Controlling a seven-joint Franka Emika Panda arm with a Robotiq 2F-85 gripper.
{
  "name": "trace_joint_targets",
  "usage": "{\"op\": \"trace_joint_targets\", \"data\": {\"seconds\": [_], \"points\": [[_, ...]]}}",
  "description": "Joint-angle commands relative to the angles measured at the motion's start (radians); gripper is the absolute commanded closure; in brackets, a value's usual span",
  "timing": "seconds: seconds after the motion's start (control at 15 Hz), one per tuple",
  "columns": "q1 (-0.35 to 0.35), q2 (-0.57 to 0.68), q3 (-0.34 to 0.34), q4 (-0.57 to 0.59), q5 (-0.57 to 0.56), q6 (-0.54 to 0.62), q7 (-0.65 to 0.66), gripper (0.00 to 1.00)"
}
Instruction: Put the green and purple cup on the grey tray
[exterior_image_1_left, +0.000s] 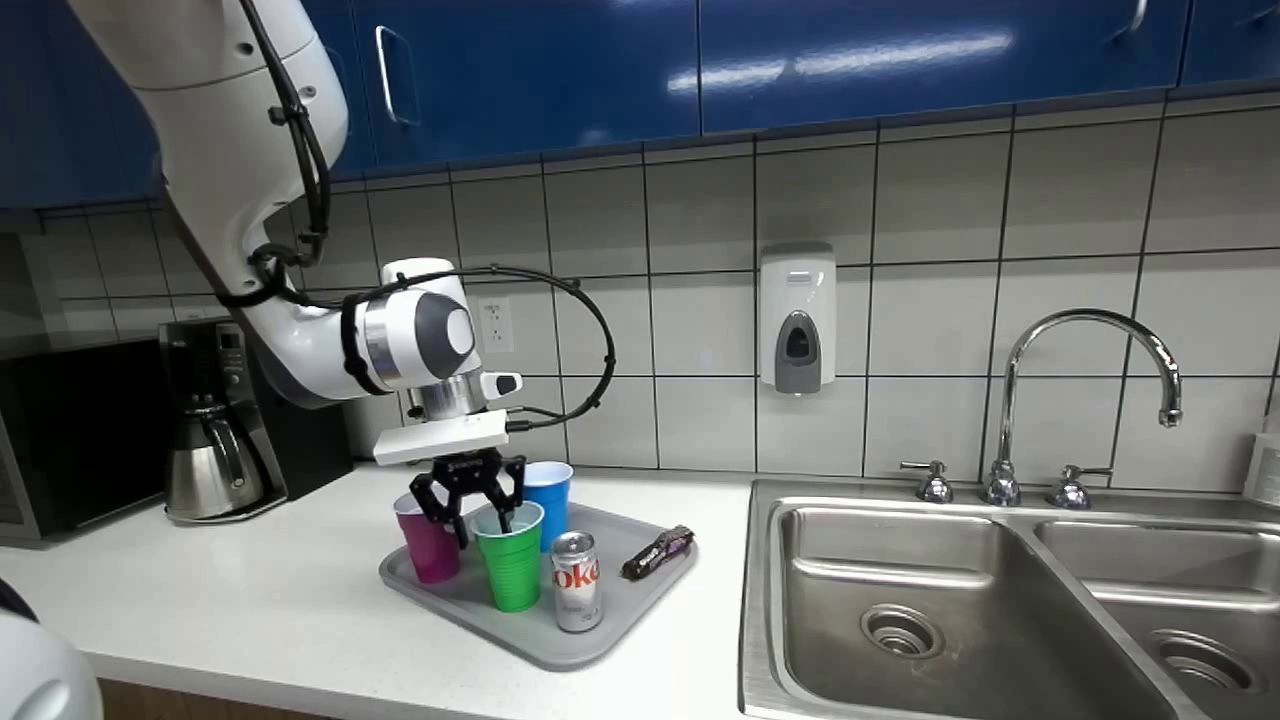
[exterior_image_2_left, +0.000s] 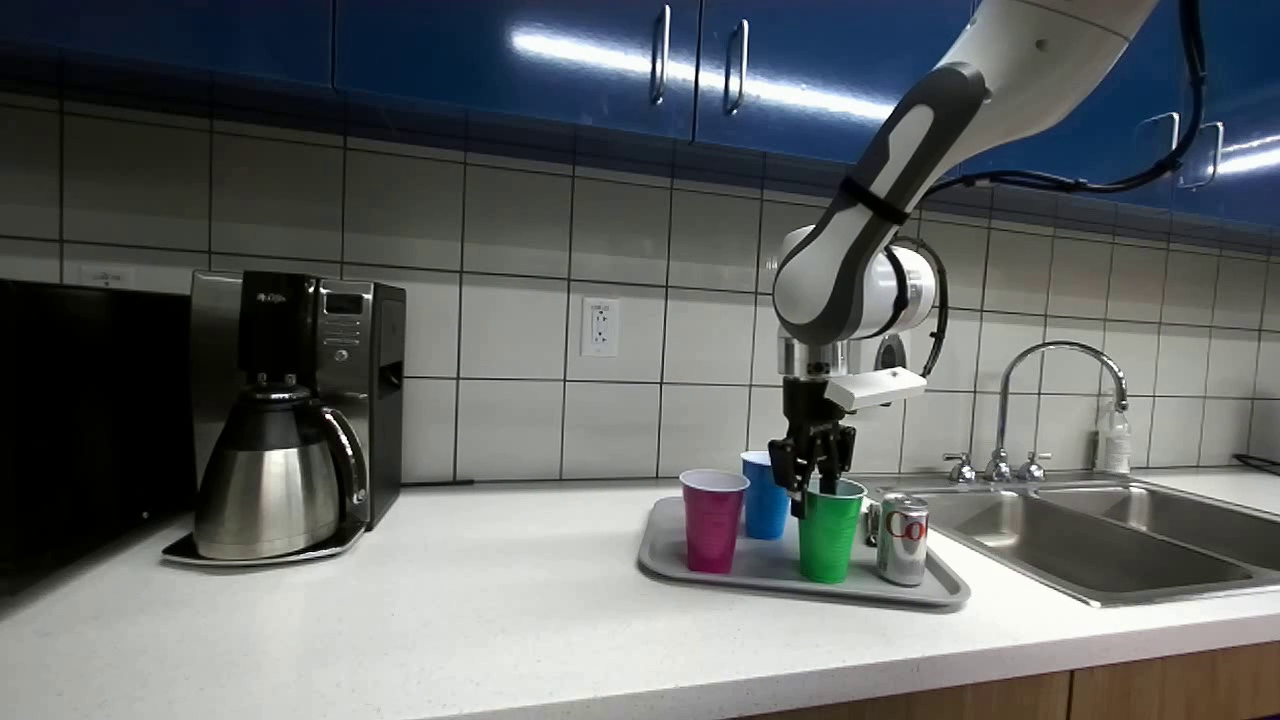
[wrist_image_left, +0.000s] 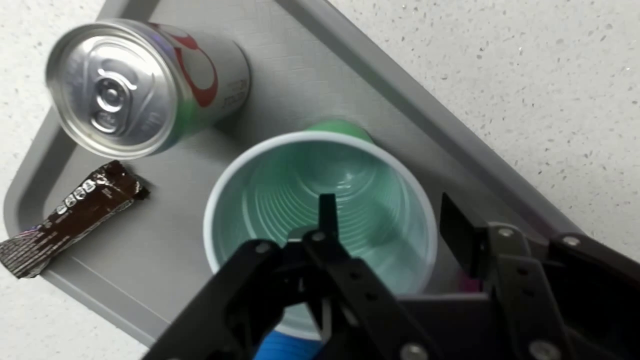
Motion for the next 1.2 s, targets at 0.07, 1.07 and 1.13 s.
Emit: {"op": "trace_joint_targets", "data": {"seconds": [0.07,1.07,1.13], "points": [[-0.014,-0.027,0.002,-0.012,0.02,-0.019,-0.042,0.03],[-0.029,-0.191,-0.003,-0.073,0.207,-0.061,-0.165,0.0],[-0.029,-0.211,-0.006,-0.079,0.205,-0.073,-0.151,0.0]]}}
